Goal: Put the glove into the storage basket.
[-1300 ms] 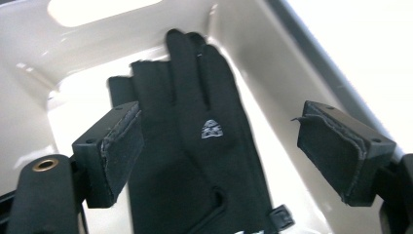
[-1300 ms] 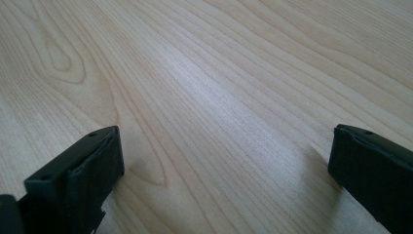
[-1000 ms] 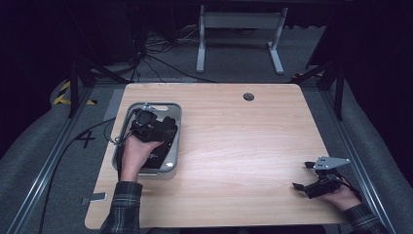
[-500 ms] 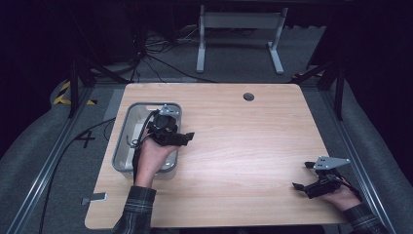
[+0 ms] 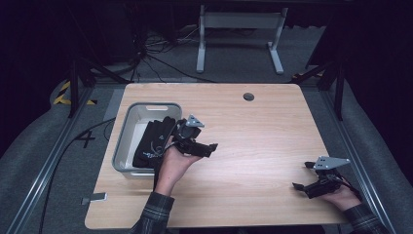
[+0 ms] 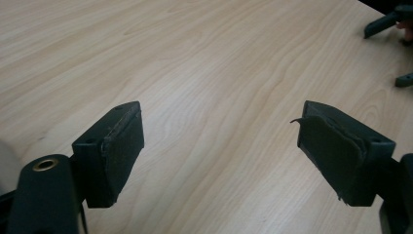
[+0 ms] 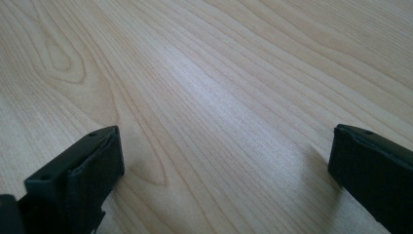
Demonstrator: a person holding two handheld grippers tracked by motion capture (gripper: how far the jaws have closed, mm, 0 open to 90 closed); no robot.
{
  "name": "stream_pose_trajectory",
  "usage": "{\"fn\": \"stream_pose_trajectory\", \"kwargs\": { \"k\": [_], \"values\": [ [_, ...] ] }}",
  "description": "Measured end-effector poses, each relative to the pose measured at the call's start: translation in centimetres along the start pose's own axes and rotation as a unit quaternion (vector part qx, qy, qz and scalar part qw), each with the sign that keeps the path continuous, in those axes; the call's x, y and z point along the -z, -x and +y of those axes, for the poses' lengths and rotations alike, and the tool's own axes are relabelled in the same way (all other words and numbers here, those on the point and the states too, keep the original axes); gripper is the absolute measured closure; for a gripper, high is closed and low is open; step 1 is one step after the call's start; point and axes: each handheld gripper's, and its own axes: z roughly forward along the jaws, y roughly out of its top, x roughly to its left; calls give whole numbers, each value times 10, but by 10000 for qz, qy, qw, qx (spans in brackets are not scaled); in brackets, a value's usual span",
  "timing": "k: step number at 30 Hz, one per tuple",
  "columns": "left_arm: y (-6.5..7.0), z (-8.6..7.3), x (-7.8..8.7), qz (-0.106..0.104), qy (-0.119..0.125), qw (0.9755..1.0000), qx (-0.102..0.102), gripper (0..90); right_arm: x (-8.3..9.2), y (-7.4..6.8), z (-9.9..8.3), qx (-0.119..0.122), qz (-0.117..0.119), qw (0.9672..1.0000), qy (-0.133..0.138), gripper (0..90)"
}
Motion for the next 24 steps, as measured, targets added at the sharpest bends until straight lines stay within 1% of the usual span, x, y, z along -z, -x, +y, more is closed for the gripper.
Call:
{"fn": "stream_pose_trajectory", "kwargs": {
  "k": [4, 6, 8, 10, 14, 18, 21, 24],
  "values": [
    [12, -2, -11, -71, 19, 10000, -62, 162, 0, 0, 0, -1, 0, 10000, 0, 2],
    [17, -3, -17, -160, -10, 9997, -163, 143, 0, 0, 0, 0, 0, 10000, -1, 2],
    [24, -6, -22, -121, -54, 9997, -207, 142, 0, 0, 0, -2, 0, 10000, -1, 2],
    [28, -8, -26, -156, -62, 9997, -202, 142, 0, 0, 0, -3, 1, 10000, -1, 2],
    [39, -12, -36, -221, -34, 9992, -319, 142, 0, 0, 0, -2, 1, 10000, -1, 2],
    [50, -16, -44, -302, -22, 9988, -374, 138, 0, 0, 0, -1, 1, 10000, -2, 2],
    [58, -22, -54, -346, -92, 9984, -429, 121, 0, 0, 0, -1, 1, 10000, -1, 2],
    [61, -27, -62, -388, -192, 9980, -462, 113, 0, 0, 0, -1, 1, 10000, -2, 2]
  ]
}}
